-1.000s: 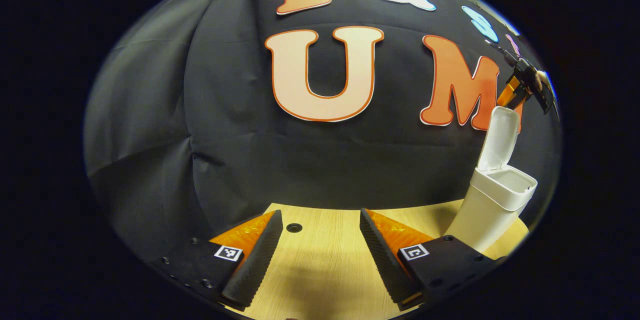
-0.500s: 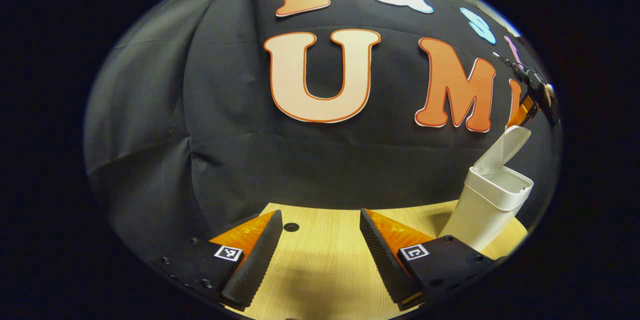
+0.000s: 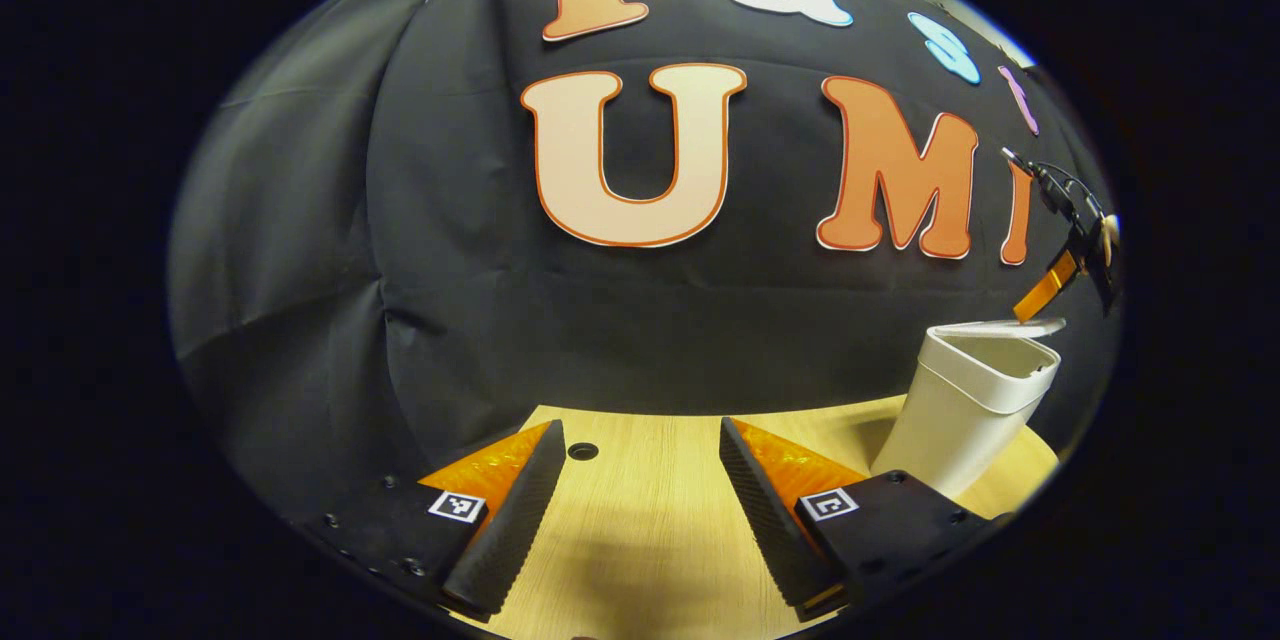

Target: Press the lid of the desktop garbage bin to open it, pick up the crumpled paper on the desktop and throw it into the bin, then pick up the pop can on the desktop and drop it into the bin, and finally close the garbage bin lid.

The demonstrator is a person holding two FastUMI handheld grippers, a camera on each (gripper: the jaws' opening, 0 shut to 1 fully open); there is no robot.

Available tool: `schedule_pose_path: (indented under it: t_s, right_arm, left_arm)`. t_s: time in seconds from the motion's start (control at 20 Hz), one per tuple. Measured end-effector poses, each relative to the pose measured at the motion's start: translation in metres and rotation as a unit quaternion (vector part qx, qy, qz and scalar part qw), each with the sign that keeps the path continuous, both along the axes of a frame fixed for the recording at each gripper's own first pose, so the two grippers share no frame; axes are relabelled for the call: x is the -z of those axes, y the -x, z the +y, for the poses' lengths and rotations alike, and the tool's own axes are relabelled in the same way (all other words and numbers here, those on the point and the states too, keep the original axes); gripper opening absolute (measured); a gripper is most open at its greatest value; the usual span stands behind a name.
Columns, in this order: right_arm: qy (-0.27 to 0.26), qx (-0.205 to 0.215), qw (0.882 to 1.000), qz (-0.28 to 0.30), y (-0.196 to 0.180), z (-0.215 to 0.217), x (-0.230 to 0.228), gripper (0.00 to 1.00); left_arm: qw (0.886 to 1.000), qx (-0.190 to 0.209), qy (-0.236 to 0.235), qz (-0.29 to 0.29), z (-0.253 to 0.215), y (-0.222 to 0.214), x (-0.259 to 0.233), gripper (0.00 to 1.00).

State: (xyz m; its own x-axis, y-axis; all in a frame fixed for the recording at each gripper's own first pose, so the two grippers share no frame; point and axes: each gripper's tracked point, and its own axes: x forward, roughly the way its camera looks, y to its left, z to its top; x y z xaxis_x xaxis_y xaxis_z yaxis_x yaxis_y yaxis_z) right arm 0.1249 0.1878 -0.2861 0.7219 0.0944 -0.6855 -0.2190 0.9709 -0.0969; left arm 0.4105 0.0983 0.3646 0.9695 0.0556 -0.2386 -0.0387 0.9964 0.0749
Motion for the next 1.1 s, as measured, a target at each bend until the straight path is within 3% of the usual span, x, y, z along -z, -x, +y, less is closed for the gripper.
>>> schedule_pose_path:
  t_s: [0.4,0.85,0.95,1.1]
  right_arm:
    - [0.022,-0.009,1.000,-0.005,0.015,0.002,0.025,0.99]
    - [0.007,-0.002,1.000,-0.022,0.016,0.005,0.035,1.00]
    - [0.002,-0.027,0.999,-0.031,0.015,0.006,0.038,1.00]
    - [-0.017,-0.031,0.998,-0.052,0.013,0.005,0.038,1.00]
  left_arm:
    - [1.000,0.003,-0.002,-0.003,0.000,0.001,0.000,0.98]
    - [1.000,-0.002,0.002,0.001,-0.001,0.004,0.005,0.98]
    - [1.000,0.002,0.002,-0.001,-0.002,0.004,0.004,0.98]
    - [1.000,0.005,-0.004,-0.014,-0.002,-0.001,0.000,0.98]
